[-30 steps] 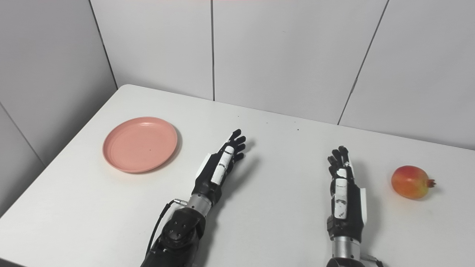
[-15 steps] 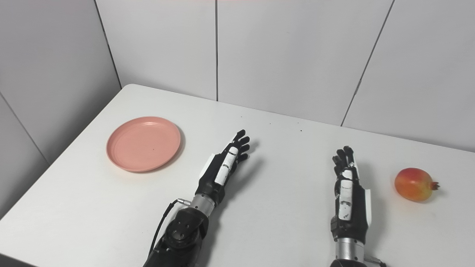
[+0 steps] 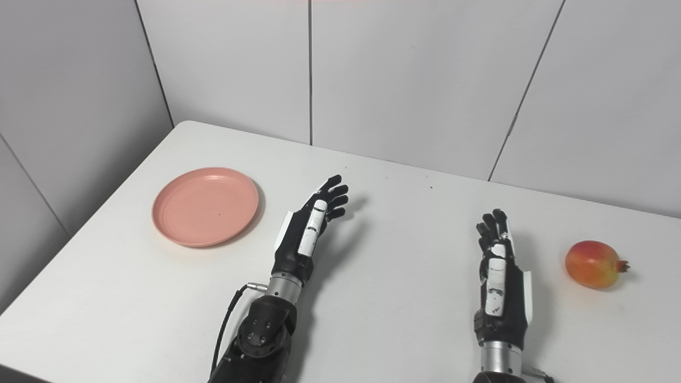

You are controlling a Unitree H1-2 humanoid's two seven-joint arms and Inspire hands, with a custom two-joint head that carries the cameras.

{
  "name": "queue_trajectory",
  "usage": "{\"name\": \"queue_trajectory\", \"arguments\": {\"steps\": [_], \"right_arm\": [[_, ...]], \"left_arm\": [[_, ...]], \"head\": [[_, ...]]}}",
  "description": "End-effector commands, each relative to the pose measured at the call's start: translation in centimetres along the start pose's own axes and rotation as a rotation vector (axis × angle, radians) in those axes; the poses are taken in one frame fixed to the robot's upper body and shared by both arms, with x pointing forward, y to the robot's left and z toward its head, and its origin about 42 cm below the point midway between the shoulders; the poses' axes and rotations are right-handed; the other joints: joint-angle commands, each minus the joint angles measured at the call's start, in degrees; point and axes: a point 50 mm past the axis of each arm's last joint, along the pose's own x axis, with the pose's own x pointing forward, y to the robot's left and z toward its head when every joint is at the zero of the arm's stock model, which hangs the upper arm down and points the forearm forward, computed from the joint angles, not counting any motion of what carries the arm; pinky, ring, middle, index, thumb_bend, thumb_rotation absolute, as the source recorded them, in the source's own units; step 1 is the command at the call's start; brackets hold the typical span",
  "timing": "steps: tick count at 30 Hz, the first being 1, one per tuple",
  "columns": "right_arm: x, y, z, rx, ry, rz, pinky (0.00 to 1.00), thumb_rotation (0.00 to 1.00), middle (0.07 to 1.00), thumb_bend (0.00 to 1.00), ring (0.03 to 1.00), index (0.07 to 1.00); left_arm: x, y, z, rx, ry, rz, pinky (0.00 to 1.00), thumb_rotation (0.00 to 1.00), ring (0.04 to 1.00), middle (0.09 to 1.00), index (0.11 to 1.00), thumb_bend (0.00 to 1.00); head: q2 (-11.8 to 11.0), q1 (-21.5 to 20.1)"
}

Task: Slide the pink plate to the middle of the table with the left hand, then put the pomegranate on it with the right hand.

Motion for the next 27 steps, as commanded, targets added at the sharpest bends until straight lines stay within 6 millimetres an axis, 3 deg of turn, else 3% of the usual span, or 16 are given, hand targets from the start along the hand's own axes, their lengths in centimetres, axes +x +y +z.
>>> {"name": "queue_trajectory", "arguments": {"steps": [1, 5, 18, 27], "right_arm": [[-1.9, -1.6, -2.0, -0.026, 0.052, -0.019, 0.99, 0.98, 0.934, 0.58, 0.933, 0.945], [-1.9, -1.6, -2.0, -0.025, 0.059, -0.015, 1.00, 0.98, 0.943, 0.57, 0.943, 0.952], [-1.8, -2.3, -2.1, -0.037, 0.063, -0.022, 0.99, 0.97, 0.929, 0.58, 0.935, 0.942], [-1.5, -2.4, -2.1, -0.042, 0.068, -0.012, 1.00, 0.99, 0.935, 0.57, 0.939, 0.950]], "left_arm": [[1.5, -0.1, 2.4, -0.010, -0.100, -0.010, 0.86, 1.00, 0.874, 0.873, 0.861, 0.41], [1.8, 0.4, 3.3, -0.020, -0.132, 0.002, 0.85, 1.00, 0.868, 0.867, 0.857, 0.38], [3.9, 3.1, 6.2, 0.037, -0.212, 0.095, 0.83, 1.00, 0.822, 0.818, 0.802, 0.45], [5.5, 7.4, 8.4, 0.081, -0.220, 0.191, 0.81, 1.00, 0.810, 0.809, 0.801, 0.46]], "head": [[0.03, 0.00], [-0.05, 0.07], [-1.05, 1.78], [-1.37, 2.33]]}}
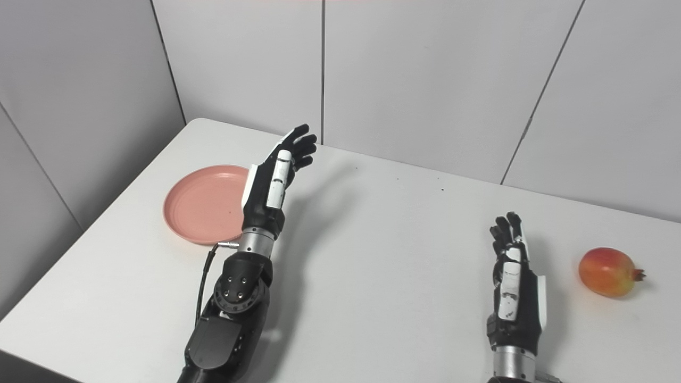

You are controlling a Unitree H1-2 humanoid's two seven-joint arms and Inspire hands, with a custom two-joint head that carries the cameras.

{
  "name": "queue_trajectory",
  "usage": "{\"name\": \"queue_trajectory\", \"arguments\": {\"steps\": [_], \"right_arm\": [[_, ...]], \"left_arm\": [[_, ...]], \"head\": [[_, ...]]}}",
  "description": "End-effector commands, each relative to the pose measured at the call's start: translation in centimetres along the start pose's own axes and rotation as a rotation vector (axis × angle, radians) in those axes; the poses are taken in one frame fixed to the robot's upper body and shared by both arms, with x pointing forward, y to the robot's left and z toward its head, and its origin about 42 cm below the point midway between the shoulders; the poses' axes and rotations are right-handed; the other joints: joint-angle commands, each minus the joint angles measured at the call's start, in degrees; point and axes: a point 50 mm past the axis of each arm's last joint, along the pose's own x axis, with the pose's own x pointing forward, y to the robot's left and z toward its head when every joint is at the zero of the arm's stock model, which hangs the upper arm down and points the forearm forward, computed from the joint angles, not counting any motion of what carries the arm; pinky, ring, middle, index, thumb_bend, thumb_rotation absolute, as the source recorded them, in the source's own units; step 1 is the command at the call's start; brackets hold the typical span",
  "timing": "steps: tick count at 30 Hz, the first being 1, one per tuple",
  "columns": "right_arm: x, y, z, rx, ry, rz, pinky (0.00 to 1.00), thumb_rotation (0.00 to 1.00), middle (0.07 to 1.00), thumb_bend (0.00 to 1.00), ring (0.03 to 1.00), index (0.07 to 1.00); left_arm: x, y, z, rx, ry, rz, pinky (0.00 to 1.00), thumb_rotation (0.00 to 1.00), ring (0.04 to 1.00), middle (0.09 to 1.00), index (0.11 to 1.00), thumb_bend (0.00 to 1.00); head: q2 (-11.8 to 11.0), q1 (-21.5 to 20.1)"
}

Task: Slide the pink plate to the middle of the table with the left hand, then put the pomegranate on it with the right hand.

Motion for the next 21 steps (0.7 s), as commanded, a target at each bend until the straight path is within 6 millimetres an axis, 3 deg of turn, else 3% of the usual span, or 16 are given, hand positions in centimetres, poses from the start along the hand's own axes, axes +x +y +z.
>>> {"name": "queue_trajectory", "arguments": {"steps": [1, 7, 14, 21], "right_arm": [[-1.8, -1.8, -2.2, -0.026, 0.067, -0.015, 1.00, 0.99, 0.936, 0.57, 0.940, 0.951], [-1.6, -1.7, -2.2, -0.024, 0.064, -0.020, 0.98, 0.97, 0.931, 0.56, 0.931, 0.944], [-1.7, -1.7, -2.3, -0.016, 0.062, -0.027, 0.98, 0.97, 0.928, 0.56, 0.927, 0.942], [-1.7, -2.0, -2.4, -0.005, 0.060, -0.018, 1.00, 0.98, 0.937, 0.56, 0.944, 0.954]], "left_arm": [[2.0, 0.6, 2.6, 0.001, -0.086, 0.023, 0.81, 1.00, 0.808, 0.808, 0.801, 0.46], [3.4, 4.4, 2.8, 0.038, -0.089, 0.068, 0.82, 1.00, 0.819, 0.809, 0.797, 0.44], [4.1, 7.1, 3.0, 0.048, -0.097, 0.090, 0.78, 1.00, 0.797, 0.796, 0.777, 0.43], [4.1, 10.0, 4.0, 0.087, -0.055, 0.140, 0.85, 1.00, 0.807, 0.787, 0.763, 0.42]], "head": [[0.00, 0.00], [-0.33, 0.23], [-0.40, 0.57], [-0.45, 0.89]]}}
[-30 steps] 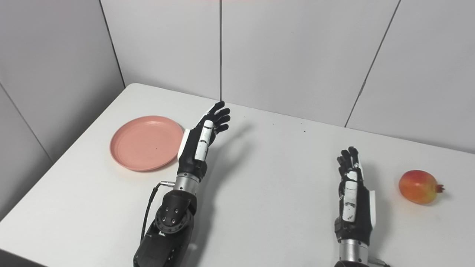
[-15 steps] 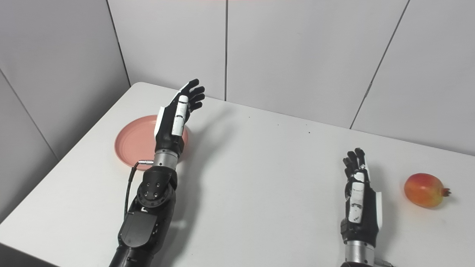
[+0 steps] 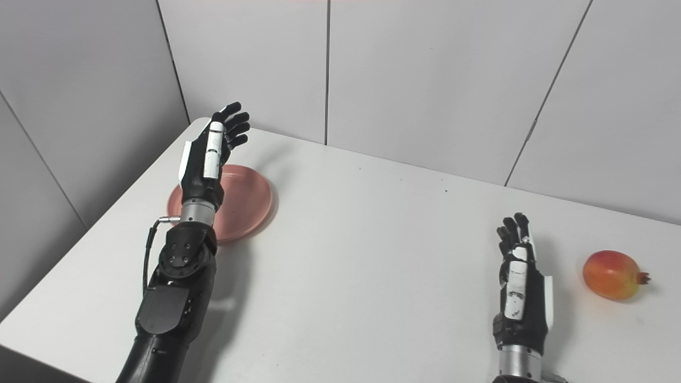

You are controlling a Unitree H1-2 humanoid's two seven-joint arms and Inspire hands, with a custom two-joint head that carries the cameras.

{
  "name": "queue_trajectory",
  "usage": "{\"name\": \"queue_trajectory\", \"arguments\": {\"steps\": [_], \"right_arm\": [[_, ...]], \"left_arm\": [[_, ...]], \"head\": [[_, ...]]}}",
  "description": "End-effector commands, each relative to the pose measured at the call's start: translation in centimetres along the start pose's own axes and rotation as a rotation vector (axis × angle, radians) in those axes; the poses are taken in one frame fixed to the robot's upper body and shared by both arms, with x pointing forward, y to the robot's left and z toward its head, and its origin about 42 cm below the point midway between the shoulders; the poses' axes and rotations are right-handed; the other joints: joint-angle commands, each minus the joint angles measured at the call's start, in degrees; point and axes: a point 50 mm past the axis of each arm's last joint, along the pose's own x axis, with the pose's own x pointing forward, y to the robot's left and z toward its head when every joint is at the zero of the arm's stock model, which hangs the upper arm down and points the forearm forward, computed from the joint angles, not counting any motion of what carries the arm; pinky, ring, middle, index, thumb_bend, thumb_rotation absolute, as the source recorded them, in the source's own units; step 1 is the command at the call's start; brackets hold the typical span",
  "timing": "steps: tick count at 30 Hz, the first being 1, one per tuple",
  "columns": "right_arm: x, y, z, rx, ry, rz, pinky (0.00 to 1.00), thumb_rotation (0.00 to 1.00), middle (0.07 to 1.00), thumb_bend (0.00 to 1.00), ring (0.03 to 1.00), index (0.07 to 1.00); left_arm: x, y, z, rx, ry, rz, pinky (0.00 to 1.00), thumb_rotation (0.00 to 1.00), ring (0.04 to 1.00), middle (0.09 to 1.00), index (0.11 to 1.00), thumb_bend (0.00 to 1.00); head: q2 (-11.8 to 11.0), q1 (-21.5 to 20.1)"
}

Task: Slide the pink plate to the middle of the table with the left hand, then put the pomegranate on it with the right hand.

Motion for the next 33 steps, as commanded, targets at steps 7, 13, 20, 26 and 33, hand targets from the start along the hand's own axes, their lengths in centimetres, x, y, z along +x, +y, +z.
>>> {"name": "queue_trajectory", "arguments": {"steps": [7, 13, 20, 26, 33], "right_arm": [[-2.2, -1.6, -2.2, -0.009, 0.058, -0.017, 1.00, 0.98, 0.933, 0.56, 0.942, 0.950], [-2.2, -1.6, -2.1, -0.012, 0.055, -0.012, 1.00, 0.99, 0.934, 0.56, 0.941, 0.952], [-2.3, -1.6, -2.1, -0.009, 0.062, -0.016, 1.00, 0.98, 0.937, 0.56, 0.943, 0.953], [-2.3, -1.5, -2.1, -0.011, 0.053, -0.018, 1.00, 0.98, 0.936, 0.57, 0.940, 0.951], [-2.3, -1.5, -2.1, -0.013, 0.060, -0.018, 1.00, 0.98, 0.933, 0.57, 0.939, 0.950]], "left_arm": [[1.8, 3.7, 3.0, 0.044, -0.125, 0.049, 0.77, 1.00, 0.795, 0.795, 0.777, 0.36], [1.8, 6.0, 2.6, 0.072, -0.107, 0.081, 0.75, 1.00, 0.785, 0.787, 0.768, 0.36], [1.7, 8.0, 2.3, 0.027, -0.080, 0.112, 0.75, 1.00, 0.779, 0.783, 0.768, 0.34], [1.5, 9.3, 2.1, 0.090, -0.067, 0.121, 0.78, 1.00, 0.794, 0.788, 0.769, 0.33], [1.5, 10.4, 1.1, 0.087, -0.049, 0.155, 0.77, 1.00, 0.798, 0.796, 0.780, 0.36]], "head": [[0.00, 0.11], [-0.02, 0.20], [0.12, 0.39], [0.13, 0.40], [0.19, 0.44]]}}
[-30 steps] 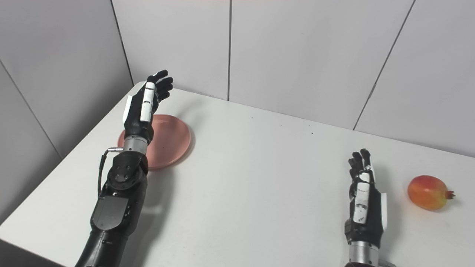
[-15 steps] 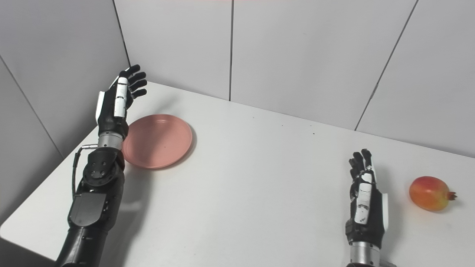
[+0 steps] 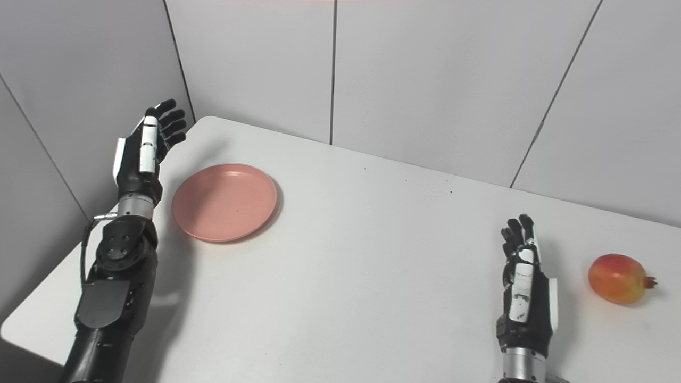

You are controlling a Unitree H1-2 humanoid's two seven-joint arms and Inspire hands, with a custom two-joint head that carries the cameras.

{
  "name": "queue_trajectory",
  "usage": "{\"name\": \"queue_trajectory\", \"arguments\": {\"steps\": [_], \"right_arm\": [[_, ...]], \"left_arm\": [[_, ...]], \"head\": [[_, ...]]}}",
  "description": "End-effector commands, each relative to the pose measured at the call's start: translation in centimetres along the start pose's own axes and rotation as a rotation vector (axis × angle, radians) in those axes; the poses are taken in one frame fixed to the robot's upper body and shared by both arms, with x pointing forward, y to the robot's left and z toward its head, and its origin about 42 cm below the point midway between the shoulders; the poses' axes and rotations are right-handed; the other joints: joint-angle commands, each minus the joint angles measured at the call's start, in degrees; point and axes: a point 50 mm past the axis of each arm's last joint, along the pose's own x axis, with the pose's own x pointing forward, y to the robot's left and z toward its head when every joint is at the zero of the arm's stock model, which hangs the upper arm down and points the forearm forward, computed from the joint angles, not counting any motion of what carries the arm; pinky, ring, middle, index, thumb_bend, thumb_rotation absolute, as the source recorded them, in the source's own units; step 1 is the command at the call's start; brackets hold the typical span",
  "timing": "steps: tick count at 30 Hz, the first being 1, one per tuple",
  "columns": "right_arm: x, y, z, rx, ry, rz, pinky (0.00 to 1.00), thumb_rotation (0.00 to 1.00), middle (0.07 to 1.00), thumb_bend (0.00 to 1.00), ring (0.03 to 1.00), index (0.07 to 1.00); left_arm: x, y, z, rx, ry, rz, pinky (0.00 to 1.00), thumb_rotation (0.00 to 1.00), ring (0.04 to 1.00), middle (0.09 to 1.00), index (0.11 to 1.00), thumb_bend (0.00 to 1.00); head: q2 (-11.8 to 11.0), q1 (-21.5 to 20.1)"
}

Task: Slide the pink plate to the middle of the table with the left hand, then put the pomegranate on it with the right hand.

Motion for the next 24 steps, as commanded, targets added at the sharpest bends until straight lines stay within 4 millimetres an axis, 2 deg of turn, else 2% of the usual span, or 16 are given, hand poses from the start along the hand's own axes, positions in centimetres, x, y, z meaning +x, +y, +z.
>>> {"name": "queue_trajectory", "arguments": {"steps": [1, 6, 17, 24], "right_arm": [[-2.3, -1.4, -2.1, -0.019, 0.061, -0.025, 1.00, 0.98, 0.934, 0.57, 0.941, 0.950], [-2.3, -1.4, -2.0, -0.006, 0.050, -0.025, 1.00, 0.98, 0.935, 0.56, 0.942, 0.953], [-2.1, -1.3, -2.2, -0.009, 0.057, -0.022, 1.00, 0.98, 0.939, 0.57, 0.947, 0.956], [-2.1, -1.2, -2.1, -0.008, 0.057, -0.026, 1.00, 0.98, 0.938, 0.56, 0.946, 0.954]], "left_arm": [[1.2, 0.6, 1.8, 0.000, -0.090, 0.020, 0.77, 1.00, 0.797, 0.794, 0.778, 0.36], [1.3, 0.9, 0.7, 0.004, -0.070, 0.026, 0.75, 0.97, 0.781, 0.779, 0.761, 0.35], [1.9, 1.6, -2.8, 0.058, 0.003, 0.037, 0.72, 1.00, 0.764, 0.772, 0.753, 0.36], [2.1, 1.3, -3.7, 0.075, 0.004, 0.017, 0.74, 0.98, 0.775, 0.779, 0.765, 0.38]], "head": [[0.03, 0.11], [0.03, 0.14], [-0.45, -0.04], [-0.31, -0.13]]}}
